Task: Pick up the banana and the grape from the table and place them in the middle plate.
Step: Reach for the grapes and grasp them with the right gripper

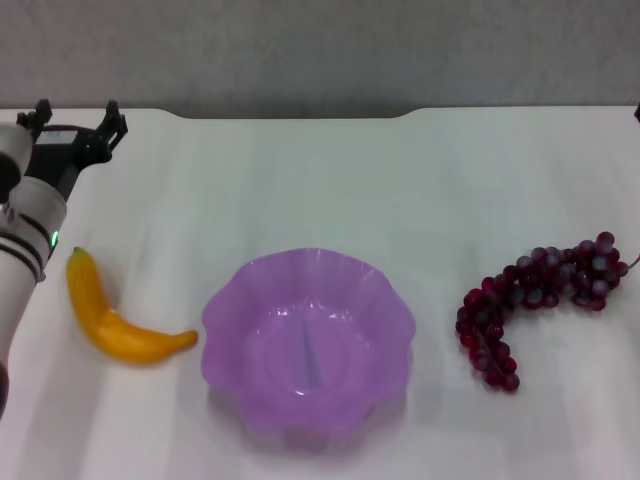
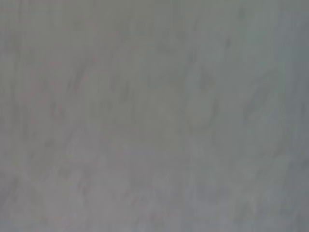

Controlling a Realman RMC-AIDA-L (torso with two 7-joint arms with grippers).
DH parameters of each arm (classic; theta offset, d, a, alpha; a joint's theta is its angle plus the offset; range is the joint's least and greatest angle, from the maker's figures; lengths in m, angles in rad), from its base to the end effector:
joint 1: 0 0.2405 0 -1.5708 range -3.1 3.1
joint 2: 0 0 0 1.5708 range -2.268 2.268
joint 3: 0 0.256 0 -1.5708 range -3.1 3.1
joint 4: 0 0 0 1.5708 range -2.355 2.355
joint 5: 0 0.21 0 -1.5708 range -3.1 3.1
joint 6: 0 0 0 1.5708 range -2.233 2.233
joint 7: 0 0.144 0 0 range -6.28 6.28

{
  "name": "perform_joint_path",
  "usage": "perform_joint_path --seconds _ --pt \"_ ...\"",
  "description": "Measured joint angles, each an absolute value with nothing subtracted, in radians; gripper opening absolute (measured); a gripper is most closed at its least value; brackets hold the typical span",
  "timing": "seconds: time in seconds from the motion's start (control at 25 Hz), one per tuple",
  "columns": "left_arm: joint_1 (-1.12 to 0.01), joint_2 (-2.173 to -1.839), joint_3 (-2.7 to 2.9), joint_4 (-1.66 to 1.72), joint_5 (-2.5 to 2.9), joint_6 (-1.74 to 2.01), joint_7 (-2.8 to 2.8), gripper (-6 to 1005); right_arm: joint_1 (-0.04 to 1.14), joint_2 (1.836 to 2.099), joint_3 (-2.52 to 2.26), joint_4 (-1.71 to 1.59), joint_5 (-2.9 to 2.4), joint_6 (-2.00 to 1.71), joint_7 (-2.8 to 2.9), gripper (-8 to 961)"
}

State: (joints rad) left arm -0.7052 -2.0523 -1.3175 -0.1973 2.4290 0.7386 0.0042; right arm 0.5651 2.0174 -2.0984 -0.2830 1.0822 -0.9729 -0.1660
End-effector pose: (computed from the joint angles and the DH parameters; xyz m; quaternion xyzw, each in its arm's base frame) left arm -0.2880 0.4363 0.0095 -0.6714 -0.2770 -0.2370 0.6453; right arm 0.3136 0.3995 0.0366 -0.6136 0.2297 0.2505 0.7128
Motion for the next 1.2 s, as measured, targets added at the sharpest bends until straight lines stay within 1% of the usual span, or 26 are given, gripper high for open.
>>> perform_joint_path --seconds 0.16,0.24,0.56,0.88,1.2 --pt "-0.608 -2.051 -1.208 -0.305 2.425 0.88 -0.037 893 0.555 2.018 -2.099 -0.281 1.079 -0.97 -0.166 886" --pt "-0.593 -2.049 -1.193 -0.328 2.429 0.904 -0.058 893 0.552 2.017 -2.099 -0.281 1.079 -0.969 -0.166 888" --pt "-0.595 -2.045 -1.087 -0.331 2.432 0.925 -0.085 893 0.55 2.017 -2.101 -0.285 1.078 -0.951 -0.166 890" --pt "-0.603 -2.044 -1.098 -0.325 2.403 0.901 -0.078 893 0.584 2.011 -2.092 -0.289 1.081 -0.811 -0.166 891" --pt "-0.639 -2.042 -1.132 -0.296 2.402 0.808 -0.074 893 0.589 2.011 -2.091 -0.292 1.08 -0.805 -0.166 890"
